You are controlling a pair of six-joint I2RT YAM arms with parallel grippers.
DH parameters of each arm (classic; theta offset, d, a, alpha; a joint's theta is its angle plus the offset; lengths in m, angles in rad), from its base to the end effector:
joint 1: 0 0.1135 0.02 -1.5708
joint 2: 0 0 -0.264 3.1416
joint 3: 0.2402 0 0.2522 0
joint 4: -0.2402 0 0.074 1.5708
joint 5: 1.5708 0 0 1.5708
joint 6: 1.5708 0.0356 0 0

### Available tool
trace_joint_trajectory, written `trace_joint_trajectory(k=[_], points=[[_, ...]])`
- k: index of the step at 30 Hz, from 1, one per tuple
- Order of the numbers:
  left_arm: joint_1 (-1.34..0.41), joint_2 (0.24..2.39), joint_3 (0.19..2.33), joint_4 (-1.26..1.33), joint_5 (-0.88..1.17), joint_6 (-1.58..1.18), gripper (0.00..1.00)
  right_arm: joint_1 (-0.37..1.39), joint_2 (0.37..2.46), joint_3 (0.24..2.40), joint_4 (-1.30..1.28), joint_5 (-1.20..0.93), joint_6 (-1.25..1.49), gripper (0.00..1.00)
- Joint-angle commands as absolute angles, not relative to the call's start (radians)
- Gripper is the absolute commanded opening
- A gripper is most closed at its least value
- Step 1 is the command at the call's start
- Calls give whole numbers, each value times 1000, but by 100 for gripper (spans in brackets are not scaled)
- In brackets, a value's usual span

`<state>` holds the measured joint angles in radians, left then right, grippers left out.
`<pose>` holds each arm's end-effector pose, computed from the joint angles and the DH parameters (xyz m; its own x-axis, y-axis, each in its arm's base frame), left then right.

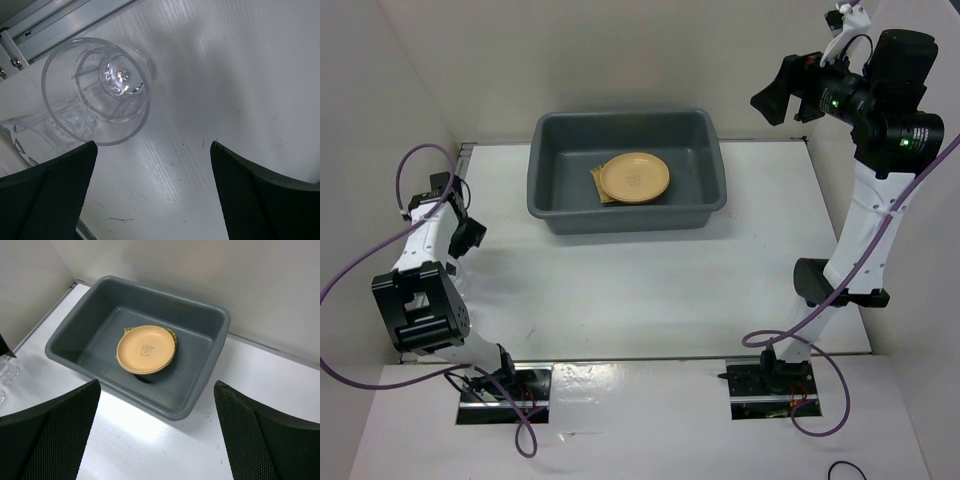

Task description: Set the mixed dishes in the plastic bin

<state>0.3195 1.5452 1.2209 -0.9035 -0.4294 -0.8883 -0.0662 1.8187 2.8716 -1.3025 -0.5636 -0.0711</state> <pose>0.2805 0.1084 0.2561 -0.2392 -0.8223 -0.5164 -0.9578 0.2872 -0.0137 0.2555 0.0021 0.5863 -0.2131 -0.0461 -0.9759 -0.4770 0.8767 0.0628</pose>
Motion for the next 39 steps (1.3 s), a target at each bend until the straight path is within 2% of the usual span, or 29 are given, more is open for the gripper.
trace_joint_trajectory(k=[1, 10, 11, 12, 13, 14, 16, 17, 22, 27, 29, 30, 32, 36, 39], points=[[334, 1520, 1215, -874, -475, -853, 100, -74, 1807, 2869, -1296, -581, -57, 98], [377, 1623, 1127, -799, -416, -772, 100, -74, 1796, 2849, -1296, -551, -57, 98], [388, 1634, 1127, -799, -416, -761, 96, -74, 1787, 2849, -1296, -542, -57, 98], [388, 1644, 1127, -799, -397, -761, 90, -74, 1787, 2836, -1296, -541, -57, 98], [397, 1664, 1137, -789, -387, -747, 63, -74, 1778, 2827, -1296, -541, -57, 98], [397, 1664, 1137, -788, -370, -747, 42, -74, 1769, 2827, -1296, -541, -57, 98], [397, 1684, 1169, -788, -360, -747, 9, -74, 1760, 2816, -1296, -541, -57, 98], [397, 1684, 1187, -804, -347, -747, 0, -74, 1759, 2816, -1296, -541, -57, 98], [397, 1738, 1415, -883, -286, -744, 0, -74, 1738, 2804, -1296, -541, -57, 98], [305, 1763, 1826, -881, -160, -822, 0, -74, 1759, 2815, -1296, -552, -57, 98], [247, 1749, 1882, -800, -77, -807, 0, -74, 1759, 2815, -1296, -552, -57, 98], [227, 1740, 1873, -670, 49, -761, 0, -74, 1759, 2815, -1296, -552, -57, 98], [140, 1752, 1887, -606, 106, -720, 0, -74, 1750, 2815, -1296, -552, -57, 98], [-33, 1957, 2142, -813, 92, -522, 0, -74, 1715, 2806, -1296, -552, -66, 98], [-168, 2106, 2336, -966, -1, -474, 0, -74, 1703, 2793, -1296, -543, -66, 98]])
